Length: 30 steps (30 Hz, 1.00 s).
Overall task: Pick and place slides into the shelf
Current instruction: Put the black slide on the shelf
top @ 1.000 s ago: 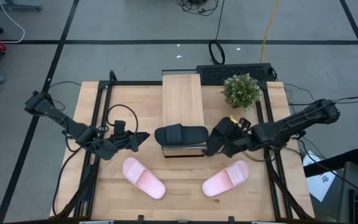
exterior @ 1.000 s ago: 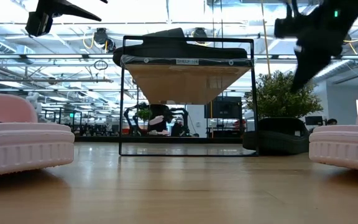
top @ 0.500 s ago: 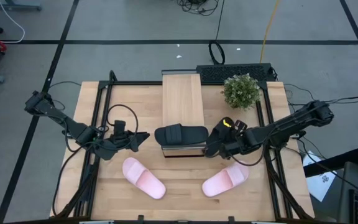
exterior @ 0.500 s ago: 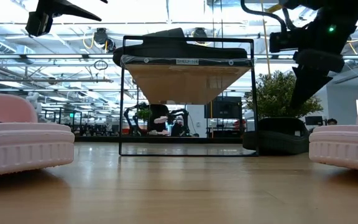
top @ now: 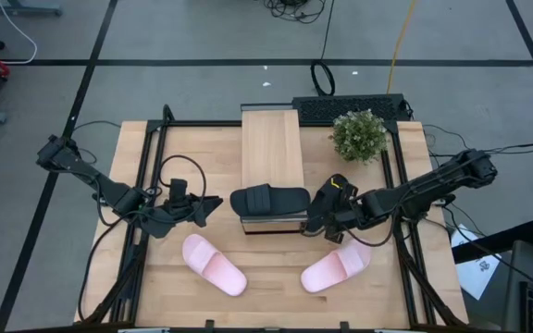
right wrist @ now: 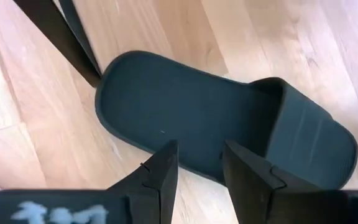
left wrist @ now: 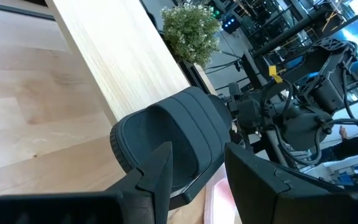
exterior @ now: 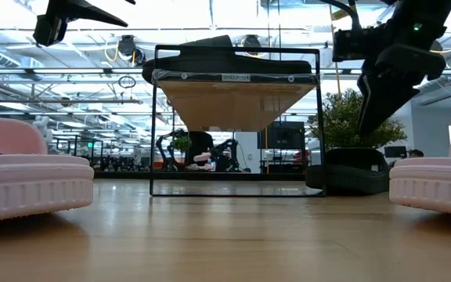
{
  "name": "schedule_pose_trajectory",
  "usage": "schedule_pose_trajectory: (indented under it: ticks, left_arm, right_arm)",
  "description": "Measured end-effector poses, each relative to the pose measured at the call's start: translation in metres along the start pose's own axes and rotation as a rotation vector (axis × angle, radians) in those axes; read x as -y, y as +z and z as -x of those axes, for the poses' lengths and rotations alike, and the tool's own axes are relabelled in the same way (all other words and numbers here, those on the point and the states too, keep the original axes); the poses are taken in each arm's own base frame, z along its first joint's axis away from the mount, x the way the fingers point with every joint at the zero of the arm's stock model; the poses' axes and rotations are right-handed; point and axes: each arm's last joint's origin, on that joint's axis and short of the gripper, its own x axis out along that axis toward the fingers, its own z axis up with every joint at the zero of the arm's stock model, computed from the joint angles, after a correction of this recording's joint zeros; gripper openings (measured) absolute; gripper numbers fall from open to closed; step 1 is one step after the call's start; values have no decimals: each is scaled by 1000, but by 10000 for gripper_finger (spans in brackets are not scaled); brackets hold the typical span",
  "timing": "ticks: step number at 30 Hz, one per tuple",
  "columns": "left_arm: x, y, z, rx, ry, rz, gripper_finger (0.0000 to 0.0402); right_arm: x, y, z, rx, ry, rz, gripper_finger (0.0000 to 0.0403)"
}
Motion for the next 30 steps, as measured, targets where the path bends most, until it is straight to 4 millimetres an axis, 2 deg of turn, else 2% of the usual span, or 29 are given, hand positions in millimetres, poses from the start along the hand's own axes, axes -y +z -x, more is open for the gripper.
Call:
schedule_pose_trajectory:
  ticks: [21, 30]
  left_arm:
    - [0, 0, 0, -1, 3, -36, 140]
    - [-3, -1, 0, -1, 20, -56, 140]
  right_arm:
    - [32, 9, -13, -157, 38, -183, 114]
    - [34, 12, -11, -201, 93, -207, 114]
